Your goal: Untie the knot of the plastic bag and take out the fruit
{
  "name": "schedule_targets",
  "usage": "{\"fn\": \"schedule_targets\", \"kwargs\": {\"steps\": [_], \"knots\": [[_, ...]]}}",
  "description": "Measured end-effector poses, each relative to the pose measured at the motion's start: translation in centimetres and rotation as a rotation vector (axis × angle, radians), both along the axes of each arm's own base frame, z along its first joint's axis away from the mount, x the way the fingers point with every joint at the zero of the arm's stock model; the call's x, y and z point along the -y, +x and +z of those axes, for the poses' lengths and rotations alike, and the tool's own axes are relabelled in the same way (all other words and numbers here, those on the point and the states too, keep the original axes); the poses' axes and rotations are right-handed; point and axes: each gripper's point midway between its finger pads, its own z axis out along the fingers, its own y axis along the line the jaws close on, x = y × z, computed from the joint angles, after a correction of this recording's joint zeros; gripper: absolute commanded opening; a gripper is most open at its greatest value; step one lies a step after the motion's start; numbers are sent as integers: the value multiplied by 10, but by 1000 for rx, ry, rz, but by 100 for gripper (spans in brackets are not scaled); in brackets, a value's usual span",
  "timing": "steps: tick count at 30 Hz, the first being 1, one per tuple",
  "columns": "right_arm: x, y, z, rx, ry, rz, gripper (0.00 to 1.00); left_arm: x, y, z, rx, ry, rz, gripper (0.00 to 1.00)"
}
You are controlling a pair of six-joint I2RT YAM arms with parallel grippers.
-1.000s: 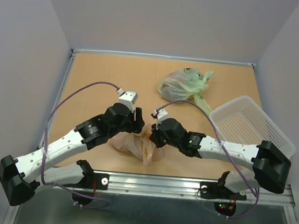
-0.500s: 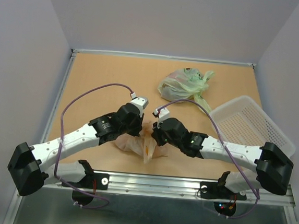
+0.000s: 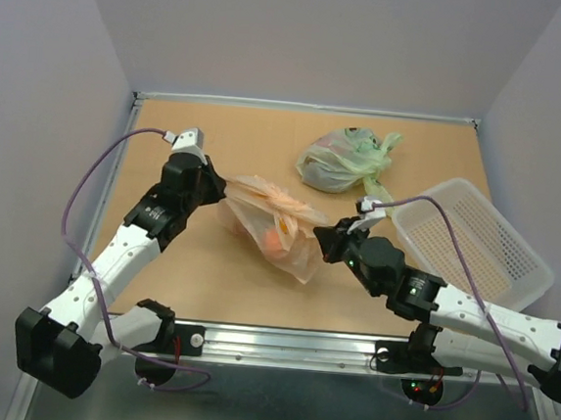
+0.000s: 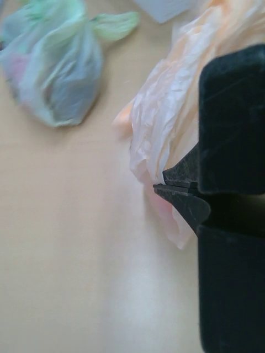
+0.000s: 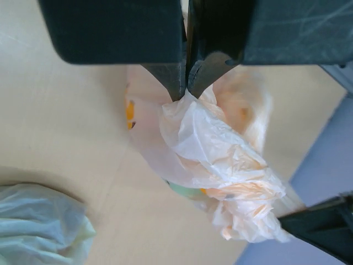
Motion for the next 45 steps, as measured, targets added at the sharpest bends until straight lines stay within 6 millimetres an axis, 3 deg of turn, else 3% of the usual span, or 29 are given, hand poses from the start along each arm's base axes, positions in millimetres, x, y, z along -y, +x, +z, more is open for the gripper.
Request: {"fn": "schedule_targets", "kwargs": {"steps": [2,3,6,10,11,14,18,21,24,33,37,38,41,45], "knots": [[9,-6,2,-10,67,-11,1,-14,10,5,-1,-69,53,0],[12,-10,0,-18,88,-10,1,-10,10,5,-6,-92,35,0],[17,-16,-6,-29,92,2,17,0,12,4,-19,-132,-14,0],[17,-23,-23,-55,-4,57,70,-12,21,-4,1,-101,-2,0],[15,-26,-31,-71,-69,88,75,-15,22,-5,5,-91,-1,0],[7,-28,-33,-80,-169,147,82,-15,18,-8,24,-67,-38,0],[-12,-23,-2,-32,-235,227,83,-11,6,0,71,-50,-105,0],[-33,-15,25,32,-274,284,81,-8,-1,12,117,-47,-149,0],[-55,-2,31,80,-362,326,79,-6,-6,19,144,-45,-172,0],[-90,28,-13,126,-681,430,59,-4,-11,25,161,-49,-184,0],[-98,35,-22,136,-734,452,40,-5,-11,25,161,-49,-183,0],[-100,36,-25,138,-747,457,26,-5,-11,25,160,-47,-180,0],[-99,38,-28,141,-769,455,1,-8,-10,22,151,-39,-162,0],[-94,43,-23,152,-785,417,1,-17,-5,17,130,-28,-95,0]]}}
